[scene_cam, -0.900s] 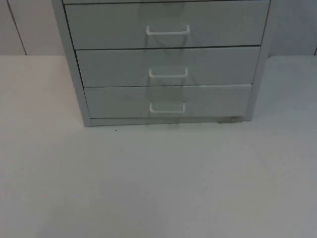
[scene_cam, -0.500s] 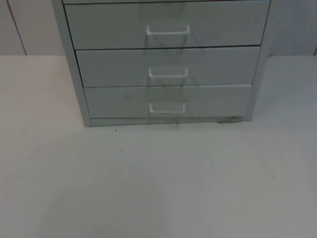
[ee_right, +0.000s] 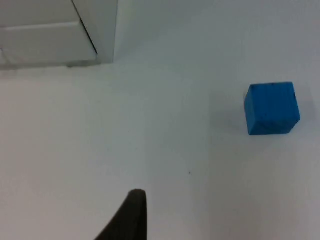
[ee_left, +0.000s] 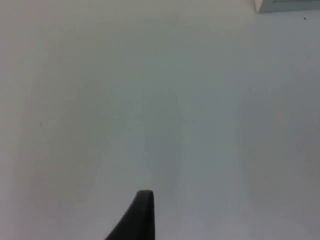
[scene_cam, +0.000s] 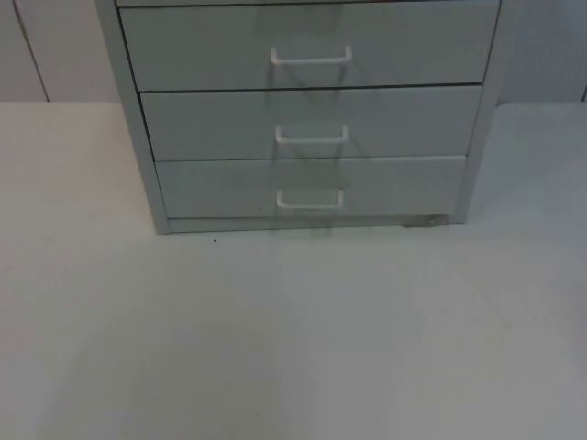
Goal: Open the drawer with the left hand, place the block into the drawer with the right hand, then close the drawer with the left hand.
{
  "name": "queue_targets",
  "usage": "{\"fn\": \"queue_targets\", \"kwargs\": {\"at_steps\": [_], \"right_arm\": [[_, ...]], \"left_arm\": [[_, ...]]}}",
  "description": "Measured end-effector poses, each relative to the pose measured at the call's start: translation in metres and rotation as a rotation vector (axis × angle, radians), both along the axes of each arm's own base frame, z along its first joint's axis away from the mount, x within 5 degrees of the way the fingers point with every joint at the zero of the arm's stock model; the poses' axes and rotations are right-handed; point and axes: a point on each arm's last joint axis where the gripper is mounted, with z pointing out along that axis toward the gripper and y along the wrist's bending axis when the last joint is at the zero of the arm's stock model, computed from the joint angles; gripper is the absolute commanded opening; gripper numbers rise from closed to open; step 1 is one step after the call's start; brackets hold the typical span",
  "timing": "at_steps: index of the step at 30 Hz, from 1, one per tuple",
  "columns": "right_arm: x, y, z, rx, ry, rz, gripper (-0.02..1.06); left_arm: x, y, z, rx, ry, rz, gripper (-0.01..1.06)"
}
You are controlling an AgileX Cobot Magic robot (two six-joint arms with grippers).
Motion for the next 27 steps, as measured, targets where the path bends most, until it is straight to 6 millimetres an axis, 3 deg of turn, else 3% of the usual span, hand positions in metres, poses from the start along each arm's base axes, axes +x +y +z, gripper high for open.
{"fn": "queue_targets", "kwargs": {"at_steps": [7, 16, 18, 20, 21, 24, 27], "right_arm": [[0.027, 0.001, -0.023, -0.001, 0.174, 0.000, 1.05], [0.029, 0.001, -0.027, -0.001, 0.202, 0.000, 1.05], [0.029, 0.001, -0.027, -0.001, 0.202, 0.000, 1.05], [0.029, 0.001, -0.027, -0.001, 0.202, 0.000, 1.05], [0.029, 0.001, -0.027, -0.001, 0.202, 0.000, 1.05], [0.029, 0.001, -0.027, -0.001, 0.202, 0.000, 1.05], [0.029, 0.001, -0.027, -0.001, 0.202, 0.000, 1.05]], "left_arm": [[0.029, 0.001, -0.017, 0.000, 0.113, 0.002, 1.05], [0.042, -0.003, -0.029, -0.021, 0.199, -0.036, 1.04], [0.045, -0.007, -0.026, -0.045, 0.198, -0.084, 0.99], [0.047, -0.010, -0.023, -0.068, 0.192, -0.104, 0.85], [0.050, -0.013, -0.019, -0.091, 0.187, -0.130, 0.85], [0.059, -0.022, -0.007, -0.146, 0.178, -0.220, 0.63], [0.065, -0.033, 0.000, -0.169, 0.172, -0.315, 0.55]]}}
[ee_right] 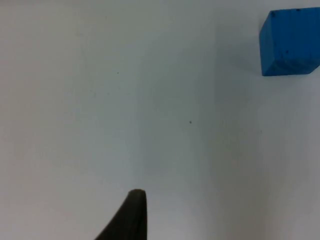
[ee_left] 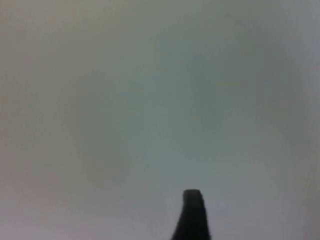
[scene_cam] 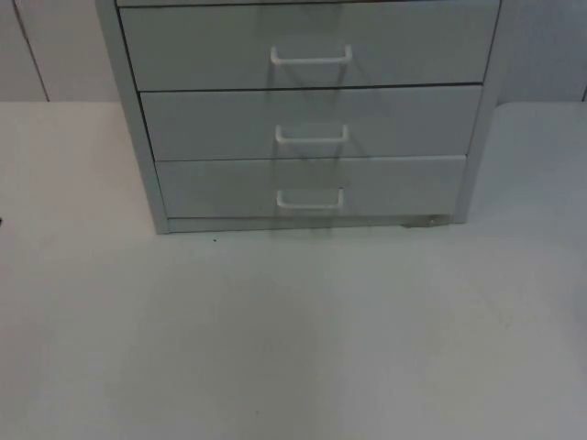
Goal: Open the drawer with the left hand, place the block into the drawer with the right hand, then close the drawer with the left hand.
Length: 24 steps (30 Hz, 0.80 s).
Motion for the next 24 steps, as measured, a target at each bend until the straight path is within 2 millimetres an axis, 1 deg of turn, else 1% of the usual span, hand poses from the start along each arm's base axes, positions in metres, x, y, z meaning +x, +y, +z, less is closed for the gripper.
{"fn": "queue_targets", "kwargs": {"at_steps": [1, 2, 4, 5, 7, 9, 10, 12, 13, 14, 15, 18, 19, 22, 23, 24], "right_arm": [[0.000, 0.000, 0.000, 0.000, 0.000, 0.000, 1.05], [0.000, 0.000, 0.000, 0.000, 0.000, 0.000, 1.05], [0.000, 0.000, 0.000, 0.000, 0.000, 0.000, 1.05], [0.000, 0.000, 0.000, 0.000, 0.000, 0.000, 1.05], [0.000, 0.000, 0.000, 0.000, 0.000, 0.000, 1.05], [0.000, 0.000, 0.000, 0.000, 0.000, 0.000, 1.05], [0.000, 0.000, 0.000, 0.000, 0.000, 0.000, 1.05], [0.000, 0.000, 0.000, 0.000, 0.000, 0.000, 1.05], [0.000, 0.000, 0.000, 0.000, 0.000, 0.000, 1.05], [0.000, 0.000, 0.000, 0.000, 0.000, 0.000, 1.05], [0.000, 0.000, 0.000, 0.000, 0.000, 0.000, 1.05], [0.000, 0.000, 0.000, -0.002, 0.000, 0.000, 1.05], [0.000, 0.000, 0.000, -0.002, 0.000, 0.000, 1.05], [0.000, 0.000, 0.000, -0.002, 0.000, 0.000, 1.05], [0.000, 0.000, 0.000, -0.002, 0.000, 0.000, 1.05], [0.000, 0.000, 0.000, -0.002, 0.000, 0.000, 1.05]], "left_arm": [[0.004, -0.007, 0.004, -0.022, -0.005, -0.049, 0.48], [0.008, -0.015, 0.007, -0.039, -0.013, -0.105, 0.45], [0.015, -0.031, 0.011, -0.060, -0.018, -0.206, 0.45], [0.015, -0.031, 0.011, -0.060, -0.018, -0.206, 0.46], [0.022, -0.051, 0.012, -0.064, -0.011, -0.300, 0.46], [0.032, -0.071, 0.009, -0.056, 0.004, -0.377, 0.47], [0.032, -0.071, 0.009, -0.056, 0.004, -0.377, 0.47], [0.038, -0.094, 0.005, -0.027, 0.012, -0.473, 0.46], [0.043, -0.110, -0.001, 0.021, 0.015, -0.542, 0.46], [0.045, -0.121, -0.006, 0.059, 0.009, -0.594, 0.46], [0.045, -0.121, -0.006, 0.059, 0.009, -0.594, 0.46], [0.048, -0.151, -0.021, 0.168, -0.030, -0.726, 0.46], [0.048, -0.151, -0.021, 0.168, -0.030, -0.726, 0.46], [0.051, -0.174, -0.037, 0.268, -0.090, -0.801, 0.47], [0.052, -0.182, -0.044, 0.325, -0.126, -0.827, 0.47], [0.052, -0.182, -0.044, 0.325, -0.126, -0.827, 0.47]]}}
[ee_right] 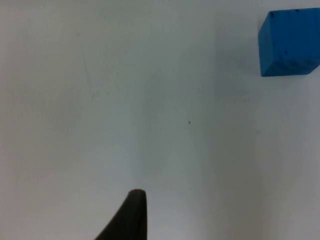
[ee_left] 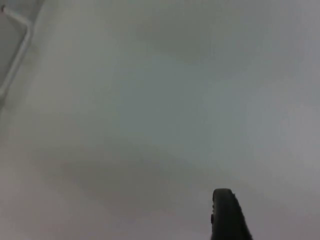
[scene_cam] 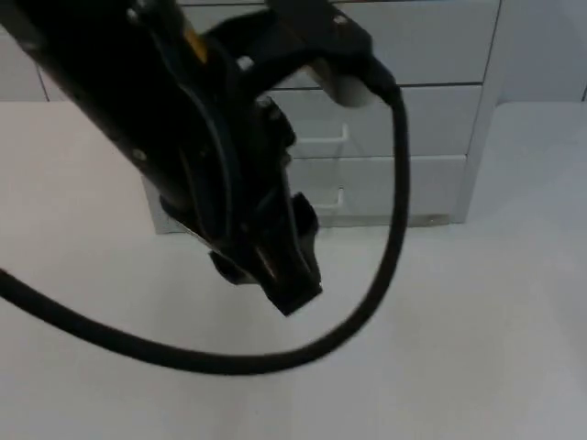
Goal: Open the drawer with the left hand, place the block into the drawer with the right hand, then close the drawer with the left hand.
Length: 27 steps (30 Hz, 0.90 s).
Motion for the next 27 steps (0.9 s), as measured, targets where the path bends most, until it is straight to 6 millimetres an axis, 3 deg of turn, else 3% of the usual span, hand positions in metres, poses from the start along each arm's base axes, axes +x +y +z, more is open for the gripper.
{"fn": "queue_targets", "kwargs": {"at_steps": [6, 9, 18, 27], "right_arm": [[0.000, 0.000, 0.000, 0.000, 0.000, 0.000, 1.05], [0.000, 0.000, 0.000, 0.000, -0.002, 0.000, 1.05], [0.000, 0.000, 0.000, 0.000, -0.002, 0.000, 1.05], [0.001, 0.000, 0.000, -0.004, -0.010, 0.000, 1.05]], "left_arm": [[0.007, -0.016, -0.026, 0.164, -0.151, -0.084, 0.50], [0.013, -0.022, -0.038, 0.230, -0.220, -0.142, 0.60], [0.041, -0.029, -0.086, 0.430, -0.424, -0.293, 0.60], [0.056, -0.036, -0.116, 0.497, -0.539, -0.334, 0.60]]}}
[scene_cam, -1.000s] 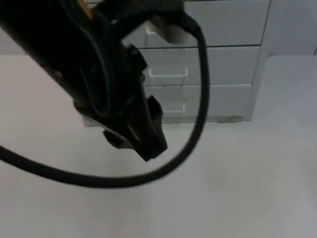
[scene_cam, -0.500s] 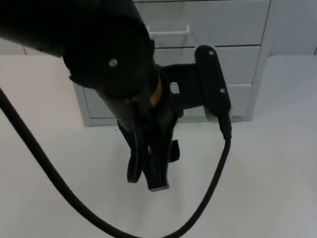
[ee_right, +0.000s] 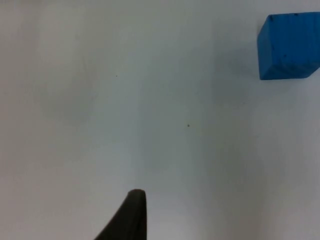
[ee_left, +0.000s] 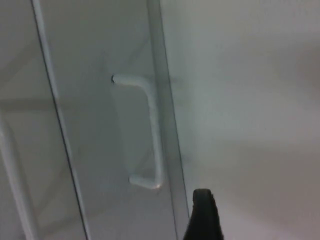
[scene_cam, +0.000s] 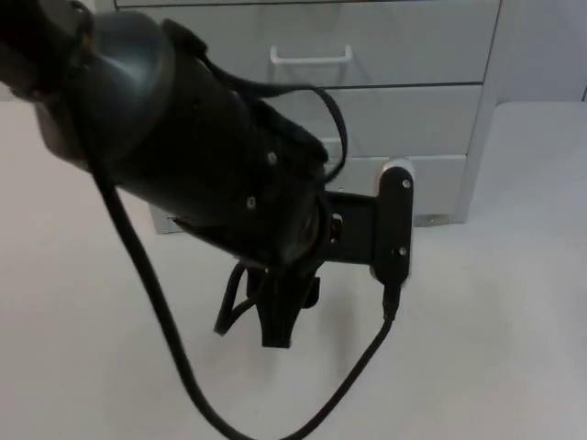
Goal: Open the drawer with the left hand, place the block into the drawer with the right hand, then close the drawer with the left hand.
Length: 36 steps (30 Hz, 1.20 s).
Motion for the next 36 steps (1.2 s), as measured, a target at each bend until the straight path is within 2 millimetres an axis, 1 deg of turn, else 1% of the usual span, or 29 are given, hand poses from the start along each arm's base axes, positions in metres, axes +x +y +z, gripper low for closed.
{"fn": "queue_targets", "kwargs": {"at_steps": [4, 7, 8, 12, 16, 24, 26, 31, 34, 36], "right_arm": [[0.000, -0.001, 0.000, -0.018, -0.001, 0.004, 1.05], [0.000, -0.001, 0.000, -0.018, -0.001, 0.004, 1.05], [0.000, -0.001, 0.000, -0.018, -0.001, 0.004, 1.05], [0.000, -0.001, 0.000, -0.020, -0.001, 0.004, 1.05], [0.000, -0.001, 0.000, -0.022, 0.001, 0.004, 1.05], [0.000, -0.001, 0.000, -0.022, -0.001, 0.004, 1.05], [0.000, -0.001, 0.000, -0.022, -0.003, 0.004, 1.05], [0.000, -0.001, 0.000, -0.022, -0.005, 0.004, 1.05], [0.001, -0.002, 0.000, -0.024, -0.007, 0.005, 1.05], [0.001, -0.002, 0.000, -0.026, -0.009, 0.005, 1.05]], "left_arm": [[0.009, -0.010, -0.002, -0.010, -0.031, -0.014, 0.60], [0.023, -0.016, 0.000, -0.037, -0.056, 0.003, 0.60], [0.023, -0.016, 0.000, -0.037, -0.056, 0.003, 0.60], [0.038, -0.013, -0.001, -0.053, -0.064, 0.025, 0.59], [0.042, -0.008, -0.008, -0.048, -0.052, 0.033, 0.59], [0.043, -0.013, -0.020, -0.035, -0.044, -0.031, 0.59], [0.046, -0.012, -0.022, -0.047, -0.057, -0.022, 0.59], [0.057, 0.000, -0.021, -0.083, -0.074, 0.030, 0.59], [0.065, 0.009, -0.022, -0.109, -0.058, 0.051, 0.59], [0.066, 0.010, -0.023, -0.120, -0.048, 0.049, 0.59]]}}
